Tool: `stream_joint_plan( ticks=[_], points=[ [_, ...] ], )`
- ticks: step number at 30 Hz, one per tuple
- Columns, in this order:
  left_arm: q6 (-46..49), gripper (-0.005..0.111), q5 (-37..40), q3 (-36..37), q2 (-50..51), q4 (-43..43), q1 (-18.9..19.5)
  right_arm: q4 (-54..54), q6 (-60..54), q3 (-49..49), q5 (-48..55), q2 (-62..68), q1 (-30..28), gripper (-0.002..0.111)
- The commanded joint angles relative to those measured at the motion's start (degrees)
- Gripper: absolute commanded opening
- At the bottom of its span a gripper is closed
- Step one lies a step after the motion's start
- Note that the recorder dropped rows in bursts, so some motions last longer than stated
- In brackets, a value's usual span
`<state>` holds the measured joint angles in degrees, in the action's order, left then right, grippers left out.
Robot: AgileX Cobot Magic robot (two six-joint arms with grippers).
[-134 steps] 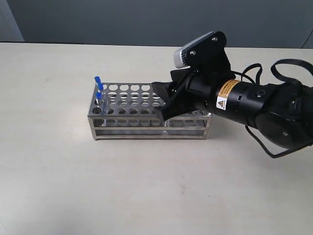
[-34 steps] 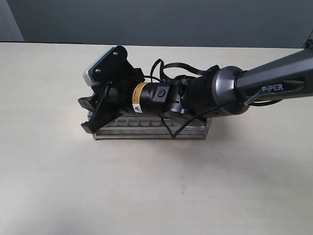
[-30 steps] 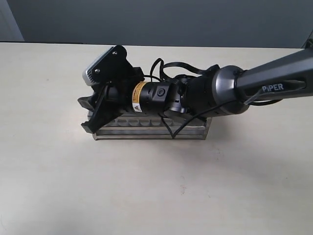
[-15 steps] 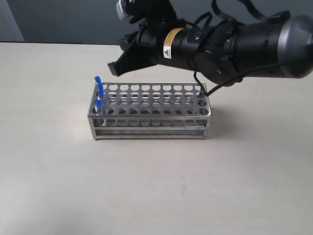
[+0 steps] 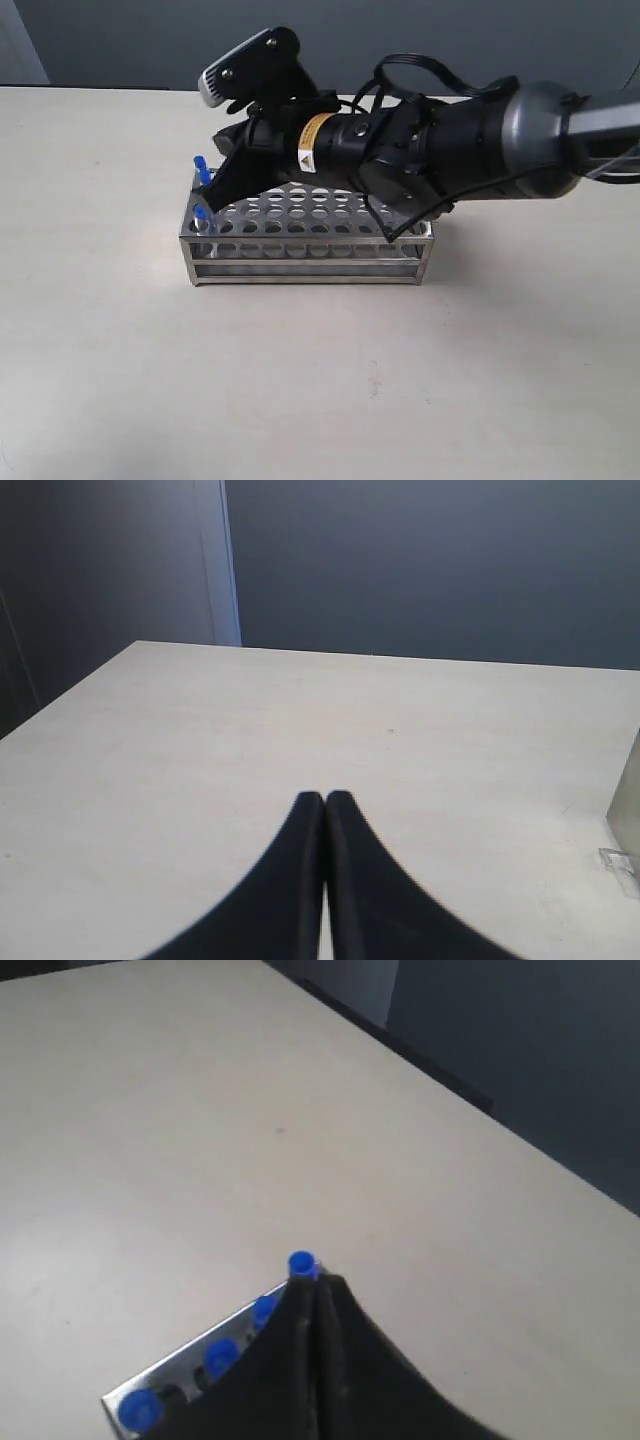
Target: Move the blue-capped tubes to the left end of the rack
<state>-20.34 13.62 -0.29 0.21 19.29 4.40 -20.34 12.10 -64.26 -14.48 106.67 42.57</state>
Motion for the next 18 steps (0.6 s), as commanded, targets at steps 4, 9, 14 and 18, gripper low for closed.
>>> stream_joint_plan(
  ticks=[4,9,14,18],
  points=[
    [-0.1,0.000,-0.3,0.2,-0.2,-0.2,-0.5,6.0,-0.5,13.8,-10.5,-3.2,-6.8,-0.001],
    [-0.1,0.000,-0.3,0.2,-0.2,-0.2,-0.5,15.7,-5.4,24.1,-16.5,-11.8,-9.3,-0.001],
    [-0.1,0.000,-0.3,0.2,-0.2,-0.2,-0.5,28.4,-17.7,24.9,-6.9,-32.9,-9.3,-0.001],
    [-0.1,0.000,-0.3,0.2,-0.2,-0.2,-0.5,44.2,-31.2,25.2,2.9,-49.9,-11.4,-0.001]
  ],
)
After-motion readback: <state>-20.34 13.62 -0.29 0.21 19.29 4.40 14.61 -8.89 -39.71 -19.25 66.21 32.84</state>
